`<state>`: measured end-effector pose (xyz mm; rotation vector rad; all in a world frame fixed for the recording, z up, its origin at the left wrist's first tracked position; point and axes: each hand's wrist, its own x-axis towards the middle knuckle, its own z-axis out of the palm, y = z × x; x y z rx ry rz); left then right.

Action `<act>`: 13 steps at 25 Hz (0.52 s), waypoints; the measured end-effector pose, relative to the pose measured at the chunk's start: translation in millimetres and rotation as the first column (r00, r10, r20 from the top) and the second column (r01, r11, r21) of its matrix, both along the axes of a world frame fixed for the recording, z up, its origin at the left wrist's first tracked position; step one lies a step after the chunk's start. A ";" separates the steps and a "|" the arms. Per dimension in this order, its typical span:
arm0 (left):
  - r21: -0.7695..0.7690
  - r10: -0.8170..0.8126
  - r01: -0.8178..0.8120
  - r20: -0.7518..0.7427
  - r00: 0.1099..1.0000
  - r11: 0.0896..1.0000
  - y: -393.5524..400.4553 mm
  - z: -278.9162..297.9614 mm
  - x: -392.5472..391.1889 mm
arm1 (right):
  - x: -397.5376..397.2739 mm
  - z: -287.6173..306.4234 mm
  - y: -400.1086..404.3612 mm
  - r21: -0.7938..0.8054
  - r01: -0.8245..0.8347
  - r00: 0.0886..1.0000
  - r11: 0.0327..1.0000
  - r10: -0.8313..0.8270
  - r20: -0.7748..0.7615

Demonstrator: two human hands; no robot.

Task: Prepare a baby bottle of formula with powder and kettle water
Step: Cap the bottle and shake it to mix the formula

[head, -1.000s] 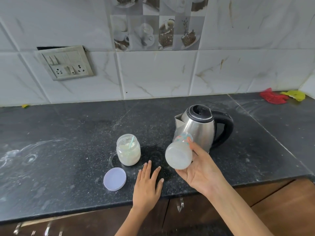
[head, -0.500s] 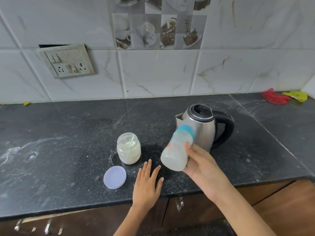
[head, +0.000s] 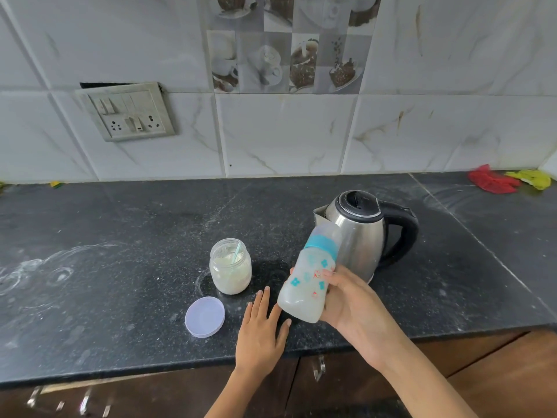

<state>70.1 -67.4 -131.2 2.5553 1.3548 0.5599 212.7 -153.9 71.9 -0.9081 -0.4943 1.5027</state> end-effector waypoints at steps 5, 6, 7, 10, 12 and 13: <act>0.004 -0.001 0.001 0.020 1.000 1.000 0.6 -2.2 0.1 | -4.1 -0.2 -0.5 0.029 0.045 0.942 0.999 -0.052 0.332; 0.003 0.001 -0.001 0.030 1.000 1.000 0.1 -0.7 0.6 | -4.4 -0.9 1.1 0.020 0.070 0.941 0.997 -0.072 0.330; 0.005 0.005 -0.005 0.037 0.999 1.000 -0.1 0.6 0.9 | -3.9 -2.7 3.0 0.016 0.085 0.945 0.996 -0.085 0.315; 0.016 0.014 -0.015 0.031 0.999 1.000 -1.5 0.5 1.5 | -3.4 0.1 6.5 0.026 0.119 0.936 0.993 -0.121 0.330; 0.007 0.015 -0.015 0.027 1.000 1.000 -1.0 0.1 0.9 | -2.5 -1.9 11.1 0.051 0.191 0.906 0.980 -0.196 0.375; 0.003 0.017 -0.017 0.030 0.999 1.000 -0.2 -0.1 0.4 | -3.2 -3.2 11.9 0.062 0.240 0.891 0.969 -0.245 0.383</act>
